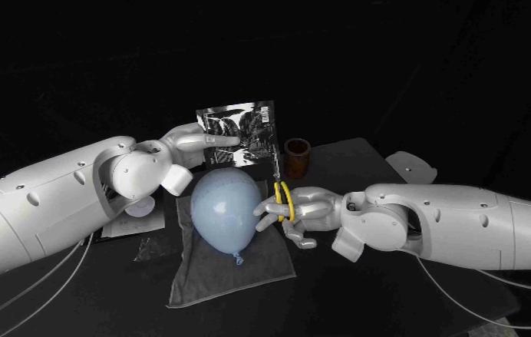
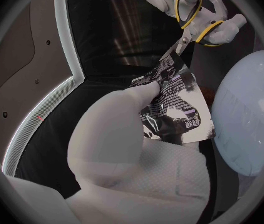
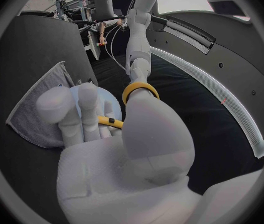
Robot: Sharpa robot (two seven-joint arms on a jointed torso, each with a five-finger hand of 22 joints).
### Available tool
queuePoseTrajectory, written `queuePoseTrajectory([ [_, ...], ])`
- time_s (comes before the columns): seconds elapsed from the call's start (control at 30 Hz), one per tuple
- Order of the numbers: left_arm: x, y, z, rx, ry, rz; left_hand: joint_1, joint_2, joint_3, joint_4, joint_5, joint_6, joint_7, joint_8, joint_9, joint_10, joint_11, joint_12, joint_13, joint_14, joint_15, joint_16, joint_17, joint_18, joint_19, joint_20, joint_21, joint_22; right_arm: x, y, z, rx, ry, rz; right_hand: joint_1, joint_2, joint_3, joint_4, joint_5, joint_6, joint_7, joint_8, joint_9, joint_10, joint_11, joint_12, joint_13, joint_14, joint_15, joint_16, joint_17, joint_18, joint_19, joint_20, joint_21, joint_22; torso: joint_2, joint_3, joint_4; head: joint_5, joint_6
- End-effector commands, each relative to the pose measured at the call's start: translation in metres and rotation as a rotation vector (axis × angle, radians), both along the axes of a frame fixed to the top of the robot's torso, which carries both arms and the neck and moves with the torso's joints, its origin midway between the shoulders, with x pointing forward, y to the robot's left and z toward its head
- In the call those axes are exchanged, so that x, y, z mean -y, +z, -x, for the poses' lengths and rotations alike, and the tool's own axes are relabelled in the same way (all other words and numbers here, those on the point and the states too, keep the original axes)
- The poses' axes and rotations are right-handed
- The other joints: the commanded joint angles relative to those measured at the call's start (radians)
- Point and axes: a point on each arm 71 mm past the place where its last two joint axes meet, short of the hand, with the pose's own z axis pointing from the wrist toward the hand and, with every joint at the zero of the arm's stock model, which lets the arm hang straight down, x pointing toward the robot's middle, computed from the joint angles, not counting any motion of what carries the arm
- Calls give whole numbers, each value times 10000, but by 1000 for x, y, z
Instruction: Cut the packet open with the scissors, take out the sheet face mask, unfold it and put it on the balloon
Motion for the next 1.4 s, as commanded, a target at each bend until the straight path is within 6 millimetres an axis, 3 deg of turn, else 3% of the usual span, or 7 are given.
queuePoseTrajectory([
  [0.03,2,5,-1,159,4,182,0,65,8,-46,34,-13,54,35,960,60,15,50,13,38,-61,-68,10,165,53,-3,20,-1,-2,-1,1,18,155,-44,-3,54,-51,11,-7,-558,545,32,-7,-17,56,39,-8,-64,2,-25,-13,178,-32,1,-15,17,-5,16,-7,9,-5],
  [0.47,6,9,-2,254,-67,178,0,65,8,-46,34,-13,54,35,960,60,15,50,13,38,-61,-68,10,165,53,-3,20,-1,-7,-4,4,-99,310,-88,-5,67,-67,17,-7,-541,533,43,-30,-29,62,46,-31,-86,8,-15,-29,183,-50,7,-44,-11,-11,13,-4,15,-17],
  [0.77,5,9,-3,241,-77,139,0,65,8,-46,34,-13,54,35,960,60,15,50,13,38,-61,-68,10,165,53,-3,20,-1,-8,-2,7,6,382,-127,10,109,-81,14,-6,-505,513,63,-63,-43,69,59,-64,-119,17,3,-52,199,-88,16,-123,-82,-11,31,1,14,-15],
  [1.4,0,9,-4,220,-8,96,-11,64,20,-70,34,-16,55,39,984,64,15,50,14,43,-62,-76,22,162,57,-6,20,0,-2,0,8,159,284,-19,66,194,-147,-8,-7,-391,467,109,-152,-54,78,106,-142,-185,28,61,-108,218,-135,32,-201,-166,-11,9,5,10,9],
])
